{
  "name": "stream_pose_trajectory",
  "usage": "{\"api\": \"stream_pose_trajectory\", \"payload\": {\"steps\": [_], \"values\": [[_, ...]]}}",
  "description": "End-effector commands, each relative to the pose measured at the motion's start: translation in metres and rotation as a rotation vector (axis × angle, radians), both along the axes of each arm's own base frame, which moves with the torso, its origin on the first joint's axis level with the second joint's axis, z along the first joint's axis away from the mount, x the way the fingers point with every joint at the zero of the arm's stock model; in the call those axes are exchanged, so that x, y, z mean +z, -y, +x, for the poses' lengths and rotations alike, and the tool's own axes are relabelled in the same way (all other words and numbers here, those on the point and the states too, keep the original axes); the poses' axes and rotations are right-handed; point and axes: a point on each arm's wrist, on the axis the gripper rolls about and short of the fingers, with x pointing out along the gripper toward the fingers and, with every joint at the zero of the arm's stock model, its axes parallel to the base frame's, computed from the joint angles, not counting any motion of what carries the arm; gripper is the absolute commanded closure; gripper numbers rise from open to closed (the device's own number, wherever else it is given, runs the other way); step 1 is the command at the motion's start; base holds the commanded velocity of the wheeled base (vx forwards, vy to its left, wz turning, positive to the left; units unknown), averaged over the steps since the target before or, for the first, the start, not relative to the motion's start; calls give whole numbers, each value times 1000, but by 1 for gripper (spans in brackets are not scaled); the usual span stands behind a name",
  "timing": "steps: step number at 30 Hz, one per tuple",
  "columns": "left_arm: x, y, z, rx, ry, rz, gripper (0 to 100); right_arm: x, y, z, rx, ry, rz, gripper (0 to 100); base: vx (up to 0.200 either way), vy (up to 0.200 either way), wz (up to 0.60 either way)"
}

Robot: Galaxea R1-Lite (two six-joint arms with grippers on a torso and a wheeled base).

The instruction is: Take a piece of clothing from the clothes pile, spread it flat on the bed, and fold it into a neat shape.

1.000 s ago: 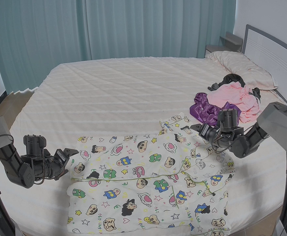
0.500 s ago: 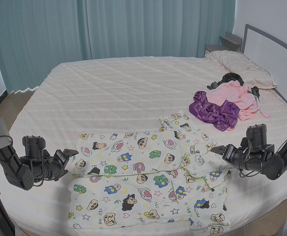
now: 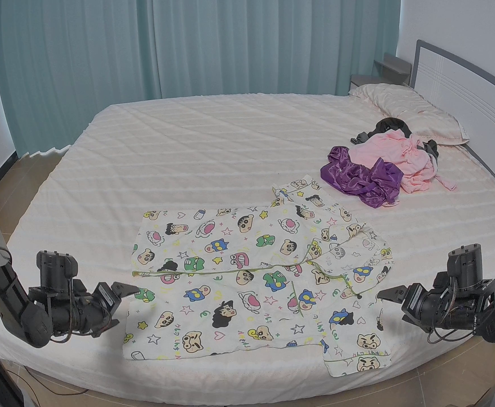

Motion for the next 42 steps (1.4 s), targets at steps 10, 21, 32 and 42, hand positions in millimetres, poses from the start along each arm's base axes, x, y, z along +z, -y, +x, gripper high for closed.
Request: {"api": "stream_pose_trajectory", "payload": {"steps": [10, 21, 32, 42], "values": [[-16, 31, -41, -95, -134, 104, 0, -8, 3, -33, 39, -5, 12, 0, 0, 0, 0], [-40, 43, -43, -126, -231, 268, 0, -12, 4, -37, 42, -6, 15, 0, 0, 0, 0], [-36, 46, -28, -70, -186, 218, 100, -15, 4, -39, 53, -29, 19, 0, 0, 0, 0], [-38, 45, -28, -60, -192, 230, 100, -23, 5, -40, 55, -74, 5, 0, 0, 0, 0]]}}
